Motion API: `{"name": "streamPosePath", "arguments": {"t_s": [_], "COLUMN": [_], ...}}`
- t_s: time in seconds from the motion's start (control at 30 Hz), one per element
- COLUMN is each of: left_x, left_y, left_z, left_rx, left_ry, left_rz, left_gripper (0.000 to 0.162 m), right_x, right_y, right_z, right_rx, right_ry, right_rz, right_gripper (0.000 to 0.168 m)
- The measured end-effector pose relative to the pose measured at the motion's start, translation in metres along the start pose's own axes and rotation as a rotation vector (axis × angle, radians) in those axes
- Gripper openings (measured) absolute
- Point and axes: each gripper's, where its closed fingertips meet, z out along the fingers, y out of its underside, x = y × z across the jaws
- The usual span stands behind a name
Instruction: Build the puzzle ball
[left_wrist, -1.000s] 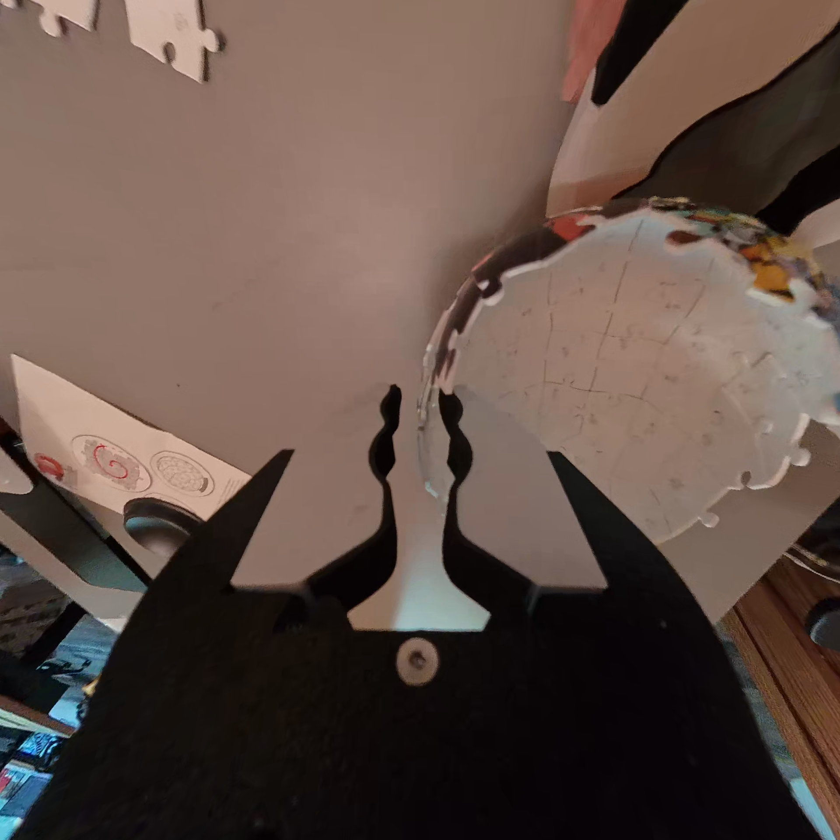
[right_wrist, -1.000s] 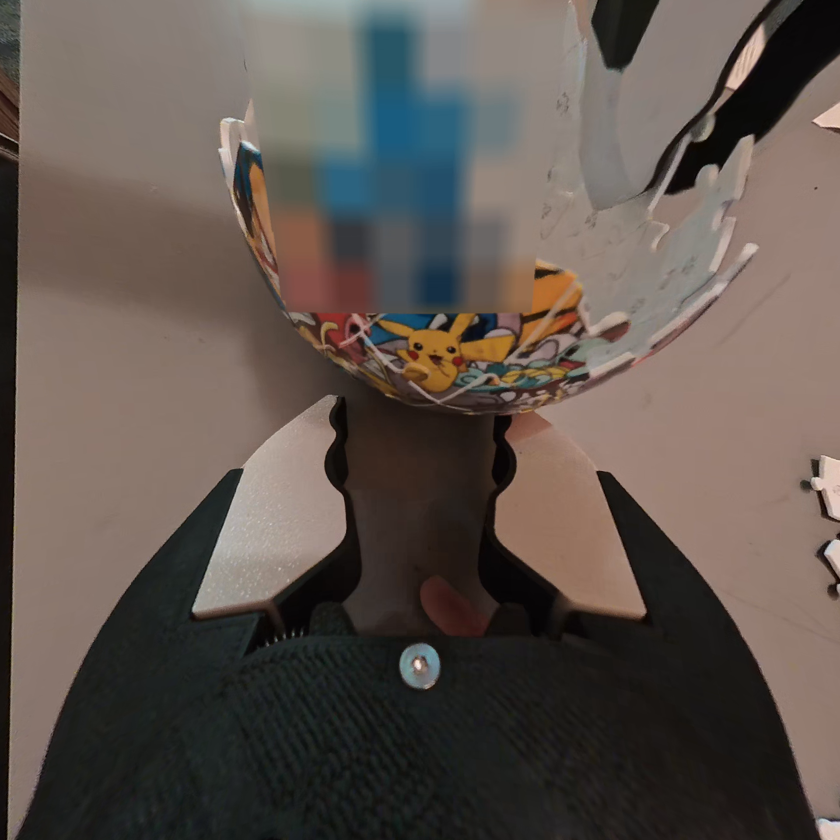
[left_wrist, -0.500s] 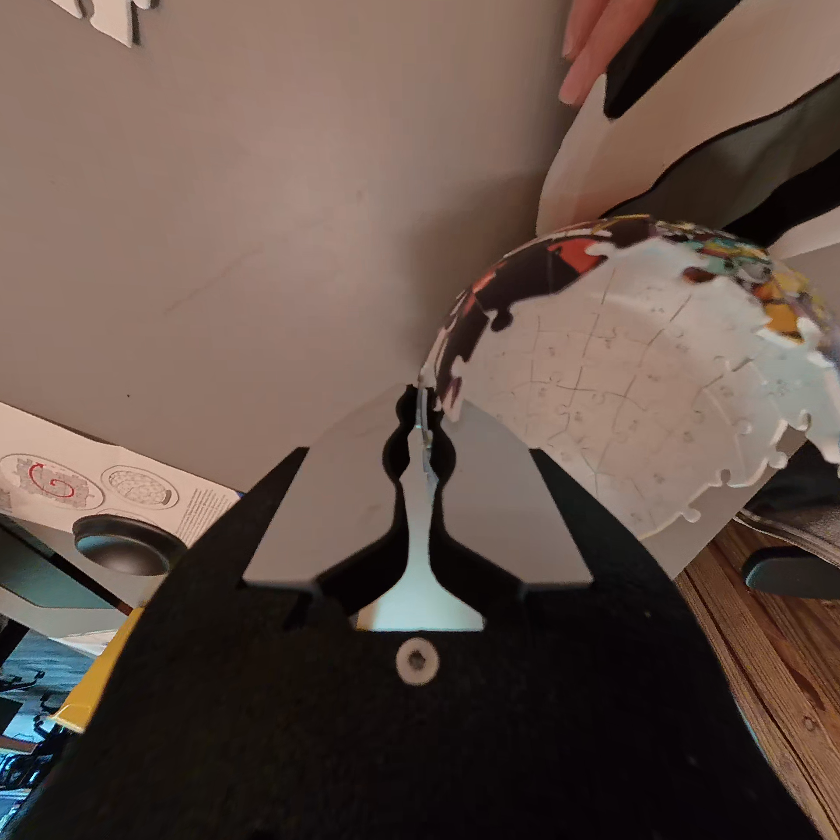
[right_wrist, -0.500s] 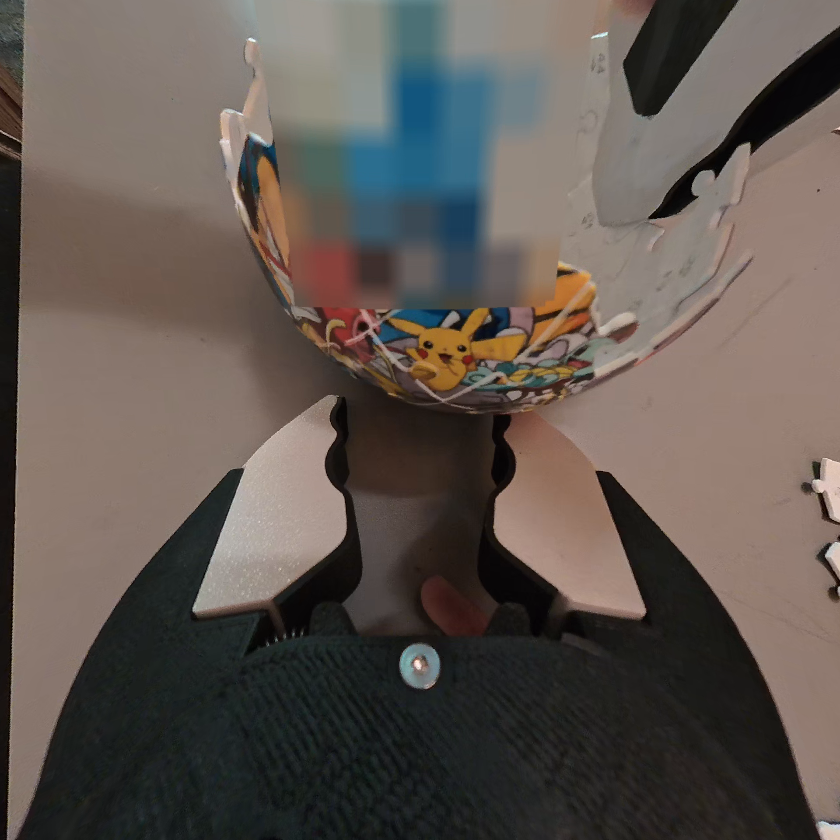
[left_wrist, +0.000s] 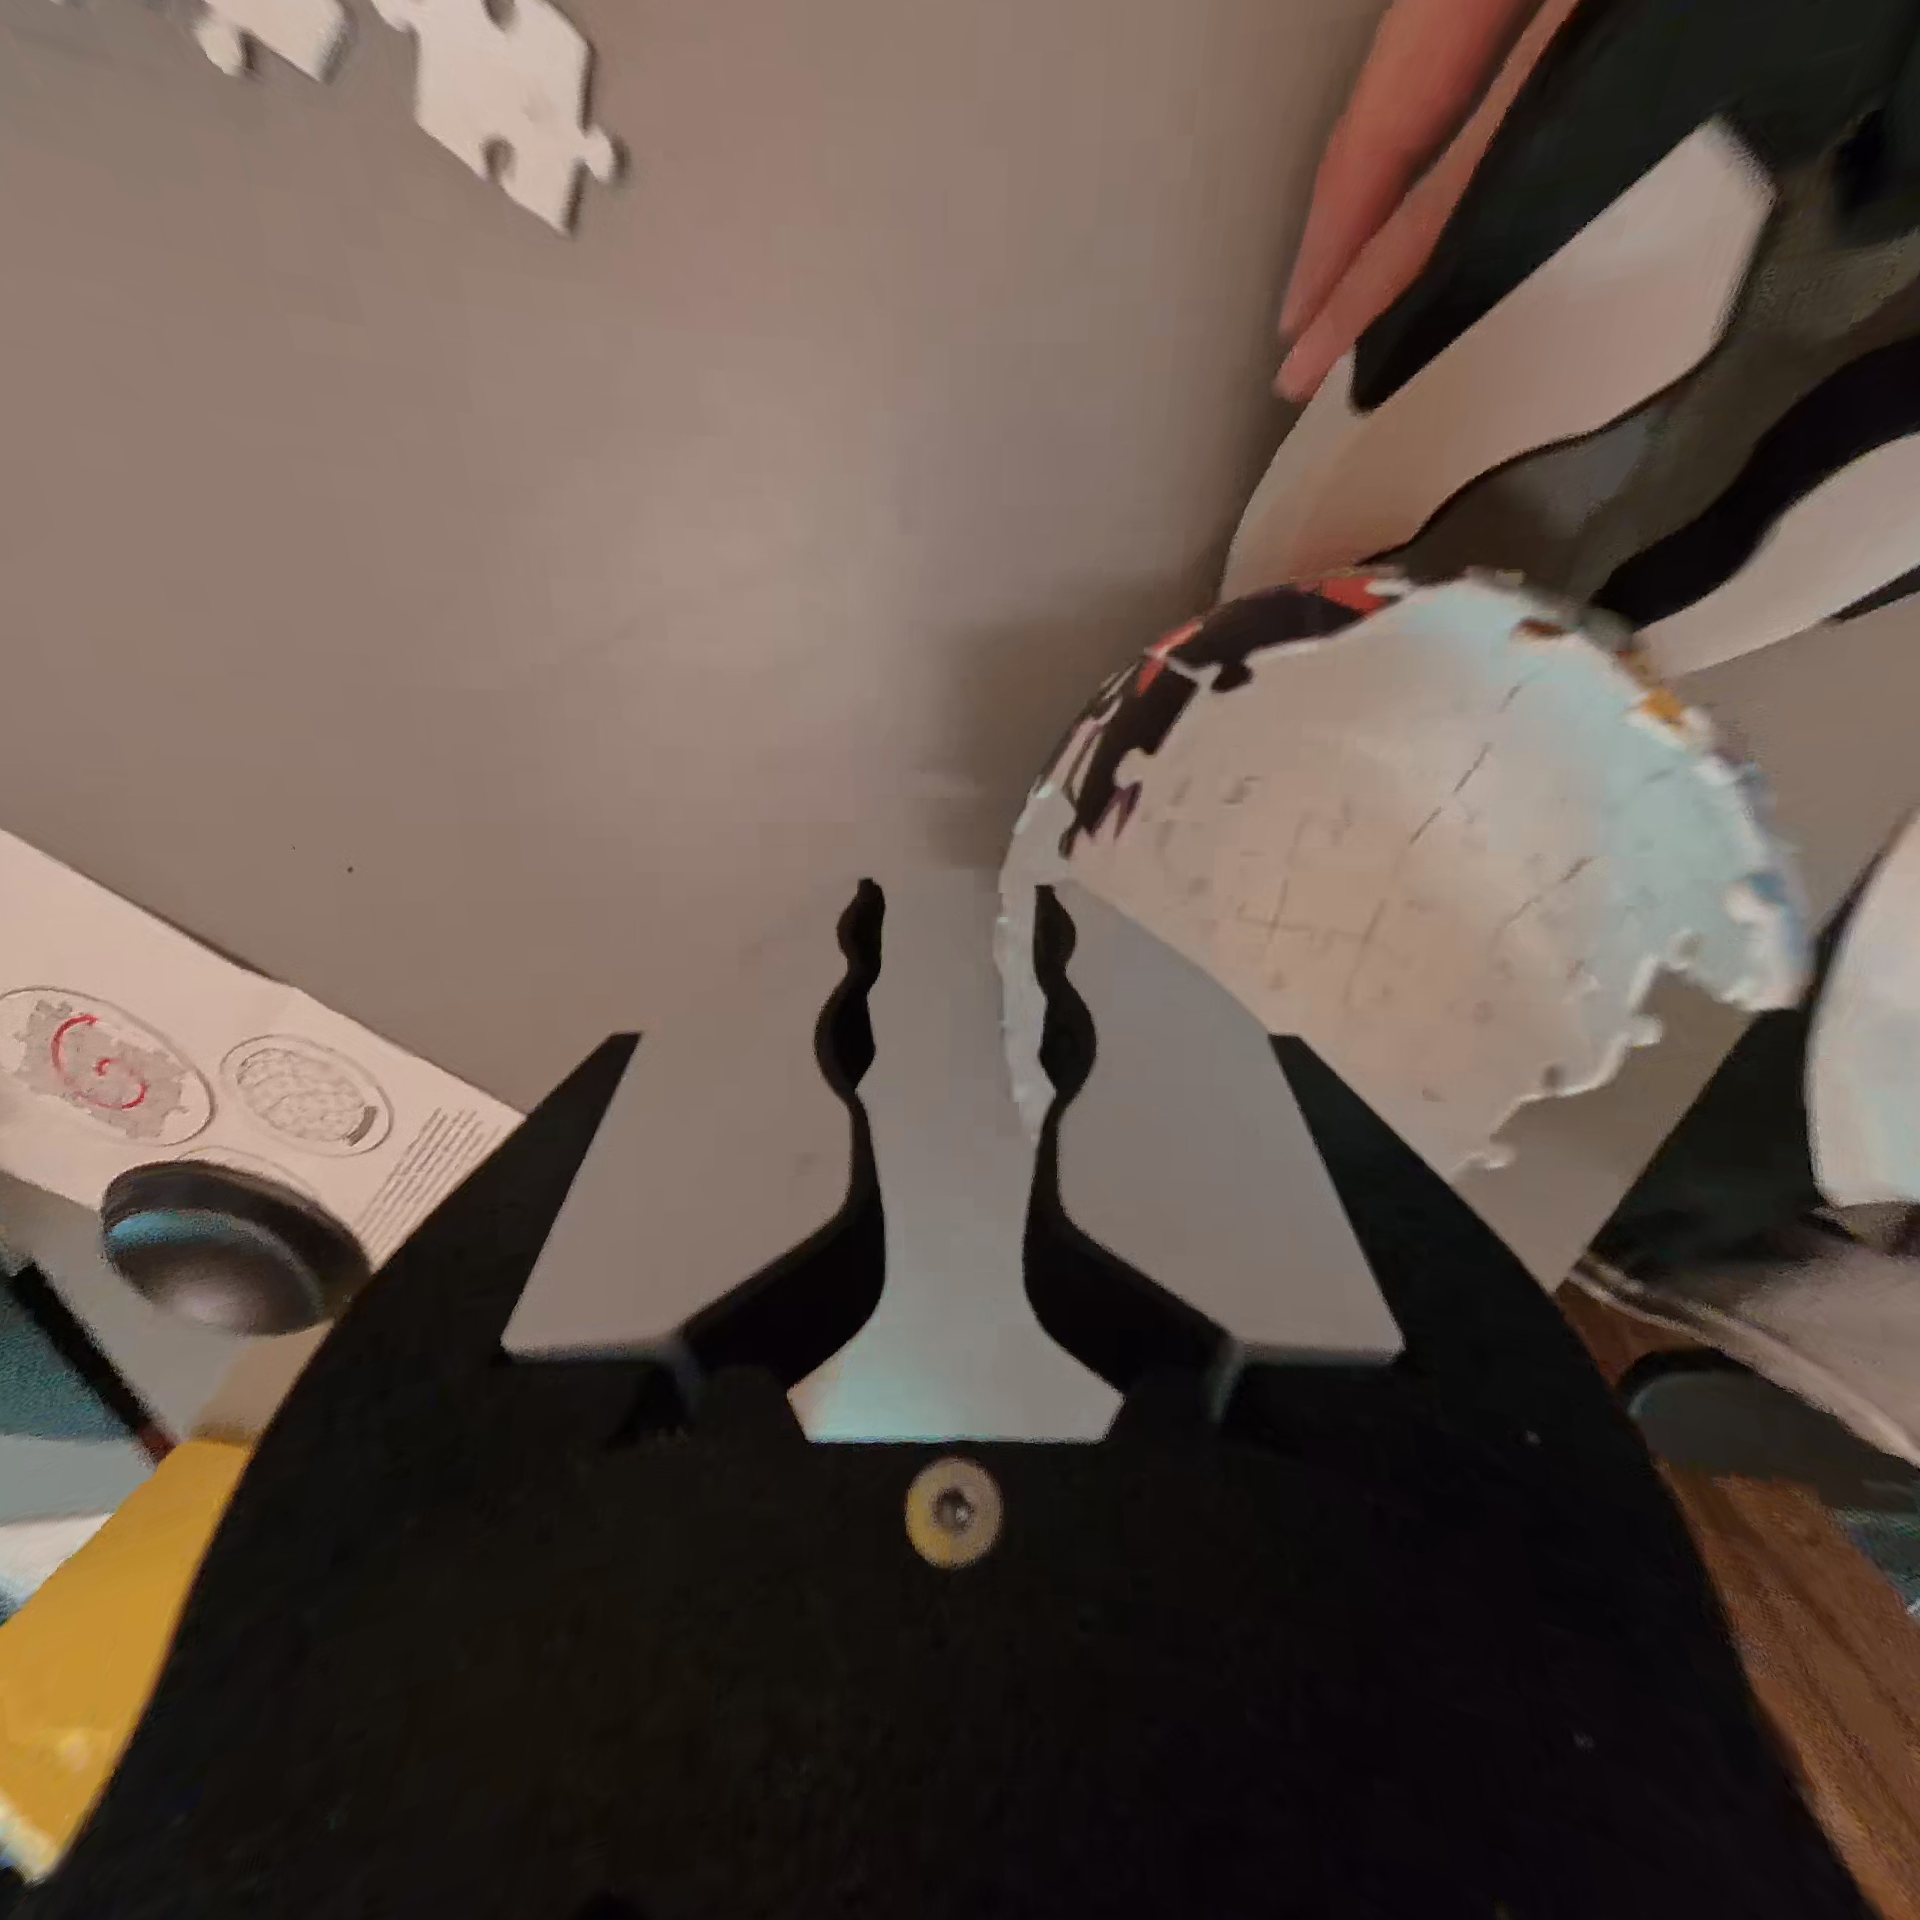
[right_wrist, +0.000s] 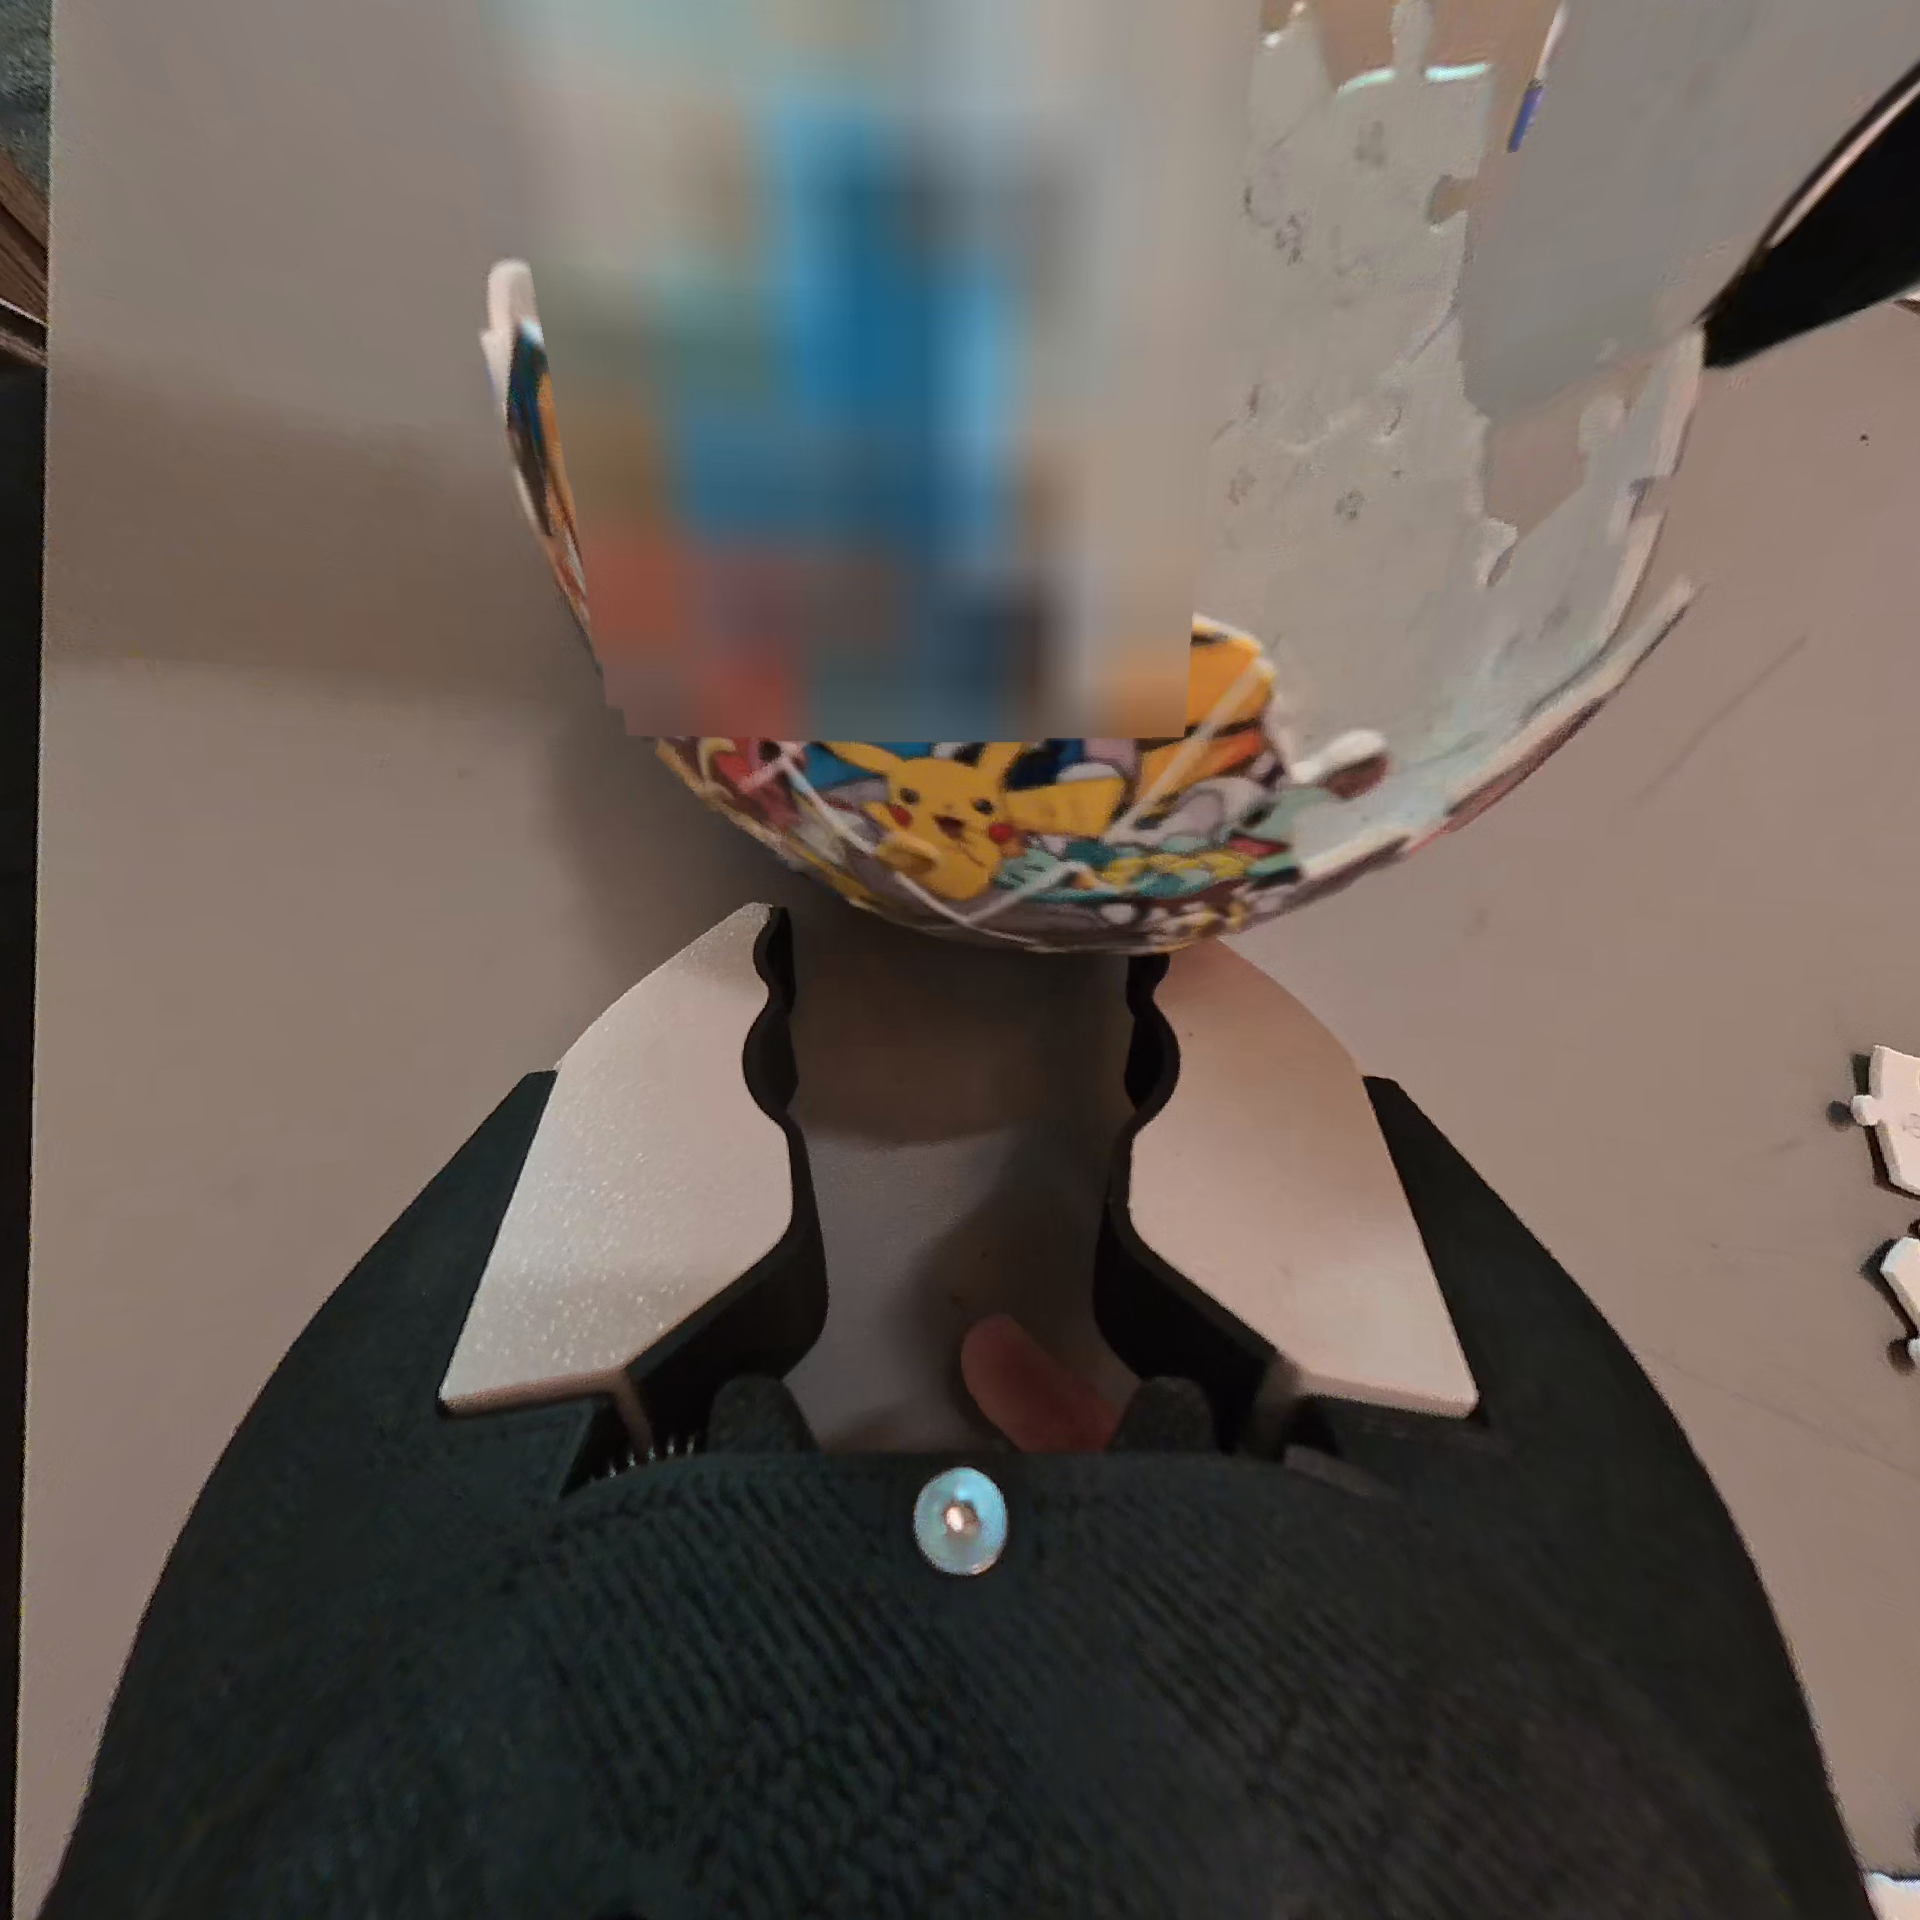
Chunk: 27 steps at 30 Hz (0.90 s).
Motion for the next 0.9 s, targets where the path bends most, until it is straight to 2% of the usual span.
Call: {"name": "streamPosePath", "arguments": {"t_s": [0.03,0.13,0.53,0.9], "left_x": [0.003,0.005,-0.004,0.002], "left_y": [-0.004,-0.005,0.007,0.001], "left_z": [-0.004,-0.008,-0.015,-0.034], "left_rx": [0.038,0.075,0.088,0.252], "left_ry": [0.024,0.046,-0.055,-0.139], "left_rz": [-0.014,-0.031,-0.035,-0.048], "left_gripper": [0.030,0.031,0.031,0.038], "right_x": [0.000,0.000,0.000,0.004], "right_y": [0.000,0.000,0.000,0.000], "right_z": [0.000,0.000,0.000,-0.001], "right_rx": [0.001,0.001,0.002,0.005], "right_ry": [-0.001,0.000,0.004,0.027], "right_rz": [-0.001,-0.003,-0.003,-0.006], "right_gripper": [0.062,0.062,0.062,0.069]}}
